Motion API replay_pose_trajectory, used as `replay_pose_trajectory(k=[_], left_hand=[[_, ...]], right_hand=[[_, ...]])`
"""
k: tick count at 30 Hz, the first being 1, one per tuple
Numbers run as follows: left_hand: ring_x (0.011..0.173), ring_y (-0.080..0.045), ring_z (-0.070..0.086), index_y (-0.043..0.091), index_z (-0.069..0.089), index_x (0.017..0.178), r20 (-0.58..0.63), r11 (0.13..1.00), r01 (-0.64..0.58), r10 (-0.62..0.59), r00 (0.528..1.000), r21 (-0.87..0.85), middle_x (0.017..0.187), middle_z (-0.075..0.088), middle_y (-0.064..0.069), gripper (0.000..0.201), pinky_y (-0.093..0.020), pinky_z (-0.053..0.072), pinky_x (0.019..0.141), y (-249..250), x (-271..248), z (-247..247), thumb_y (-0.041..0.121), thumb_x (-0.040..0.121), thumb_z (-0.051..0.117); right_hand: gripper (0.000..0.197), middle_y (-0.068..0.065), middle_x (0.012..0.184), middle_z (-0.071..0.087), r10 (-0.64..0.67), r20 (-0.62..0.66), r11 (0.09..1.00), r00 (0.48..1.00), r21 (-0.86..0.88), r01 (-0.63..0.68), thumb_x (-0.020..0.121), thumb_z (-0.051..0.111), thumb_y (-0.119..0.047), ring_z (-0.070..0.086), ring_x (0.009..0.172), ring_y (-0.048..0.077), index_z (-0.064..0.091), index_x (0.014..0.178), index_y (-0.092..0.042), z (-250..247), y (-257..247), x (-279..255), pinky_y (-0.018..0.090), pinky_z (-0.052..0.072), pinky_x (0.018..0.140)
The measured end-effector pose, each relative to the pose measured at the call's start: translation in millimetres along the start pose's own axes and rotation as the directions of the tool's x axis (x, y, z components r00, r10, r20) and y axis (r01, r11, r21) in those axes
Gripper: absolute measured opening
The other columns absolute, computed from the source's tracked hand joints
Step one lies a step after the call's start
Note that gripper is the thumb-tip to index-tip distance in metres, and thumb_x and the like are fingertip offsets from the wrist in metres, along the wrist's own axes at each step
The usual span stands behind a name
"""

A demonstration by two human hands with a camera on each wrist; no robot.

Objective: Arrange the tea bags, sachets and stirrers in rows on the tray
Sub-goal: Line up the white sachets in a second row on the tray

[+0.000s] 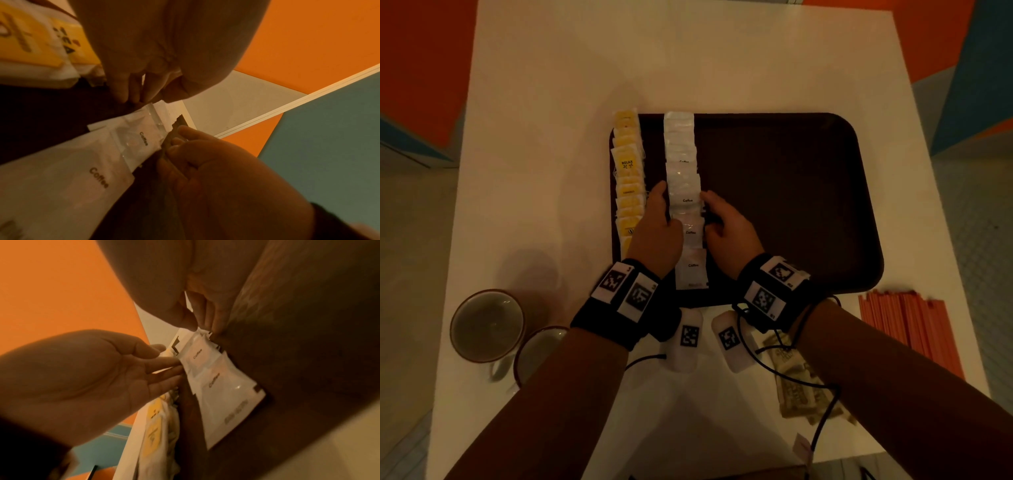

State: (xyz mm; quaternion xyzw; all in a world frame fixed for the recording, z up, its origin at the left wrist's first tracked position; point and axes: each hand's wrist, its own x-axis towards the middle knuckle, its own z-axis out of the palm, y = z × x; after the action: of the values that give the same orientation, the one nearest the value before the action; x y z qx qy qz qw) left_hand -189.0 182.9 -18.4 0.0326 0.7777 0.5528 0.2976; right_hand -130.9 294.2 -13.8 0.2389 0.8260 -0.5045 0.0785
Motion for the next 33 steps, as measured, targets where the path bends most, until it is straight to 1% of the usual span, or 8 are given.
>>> replay_pose_trajectory(k=[4,9,14,18,23,26,30,33], left_hand=[[0.133,-0.020,0.038,0.017,0.011,0.147,-0.005,0.999,0.002,-0.002,1.000,-0.034,0.147,0.036,-0.009,0.066,-0.042,0.034,0.111,5,2,-1,-0.002,0.090,0.039],[0.112,-0.009,0.046,0.014,0.022,0.143,-0.005,0.999,-0.034,0.034,0.999,-0.020,0.123,0.047,0.003,0.059,-0.025,0.041,0.095,8,6,1,-0.007,0.090,0.035],[0.127,-0.012,0.039,0.014,0.019,0.145,-0.053,1.000,-0.008,0.010,0.999,0.029,0.141,0.040,-0.003,0.060,-0.025,0.032,0.107,11,9,-1,0.003,0.091,0.042],[0.131,-0.013,0.036,0.013,0.017,0.145,-0.041,1.000,-0.014,0.014,0.999,0.005,0.145,0.036,-0.006,0.061,-0.025,0.032,0.107,16,14,-2,-0.002,0.090,0.039],[0.111,-0.010,0.047,0.013,0.028,0.139,-0.013,0.999,-0.047,0.047,0.999,-0.023,0.117,0.047,0.005,0.055,-0.034,0.042,0.102,23,16,-2,-0.005,0.089,0.039],[0.115,-0.012,0.046,0.011,0.028,0.139,-0.001,0.998,-0.057,0.057,0.998,-0.027,0.122,0.047,0.001,0.054,-0.029,0.039,0.104,23,15,-5,-0.006,0.089,0.040],[0.116,-0.007,0.034,0.007,0.019,0.144,-0.028,0.995,-0.043,0.046,0.999,0.093,0.142,0.038,-0.011,0.054,-0.005,0.025,0.089,14,4,-6,0.003,0.094,0.038],[0.126,-0.017,0.039,0.008,0.019,0.144,-0.016,0.997,-0.013,0.015,1.000,0.076,0.143,0.038,-0.013,0.056,-0.020,0.028,0.106,3,-10,-3,0.008,0.092,0.039]], right_hand=[[0.056,-0.001,0.131,0.045,0.011,-0.006,1.000,1.000,0.019,-0.011,0.089,0.038,0.007,0.040,0.122,0.007,0.036,0.140,-0.016,-7,-7,5,0.006,0.033,0.097],[0.058,0.003,0.137,0.049,0.073,0.059,0.988,0.996,0.133,-0.080,0.088,0.042,0.003,0.048,0.123,0.016,0.036,0.140,-0.022,4,-8,11,0.037,0.043,0.104],[0.056,0.007,0.142,0.043,0.105,-0.004,0.981,0.994,0.162,-0.103,0.090,0.039,0.005,0.042,0.130,0.017,0.034,0.140,-0.019,-4,-4,14,0.019,0.035,0.097],[0.055,0.009,0.144,0.041,0.080,0.010,0.975,0.997,0.208,-0.081,0.090,0.044,0.002,0.041,0.131,0.019,0.033,0.141,-0.015,-5,-9,23,0.020,0.035,0.099],[0.055,0.008,0.141,0.045,0.050,0.027,0.959,0.998,0.277,-0.055,0.087,0.044,0.006,0.045,0.127,0.019,0.036,0.139,-0.013,-2,-18,28,0.041,0.039,0.107],[0.056,0.008,0.144,0.041,0.084,-0.012,0.964,0.996,0.253,-0.079,0.088,0.041,0.007,0.045,0.126,0.018,0.033,0.140,-0.012,-3,-16,27,0.036,0.040,0.106],[0.056,0.006,0.143,0.042,0.135,-0.023,0.976,0.991,0.177,-0.129,0.088,0.042,0.007,0.046,0.125,0.018,0.035,0.139,-0.013,-7,-5,19,0.022,0.038,0.098],[0.054,0.004,0.140,0.045,0.157,0.023,0.979,0.987,0.131,-0.158,0.088,0.043,0.006,0.047,0.124,0.017,0.039,0.138,-0.015,-6,4,5,0.023,0.039,0.099]])
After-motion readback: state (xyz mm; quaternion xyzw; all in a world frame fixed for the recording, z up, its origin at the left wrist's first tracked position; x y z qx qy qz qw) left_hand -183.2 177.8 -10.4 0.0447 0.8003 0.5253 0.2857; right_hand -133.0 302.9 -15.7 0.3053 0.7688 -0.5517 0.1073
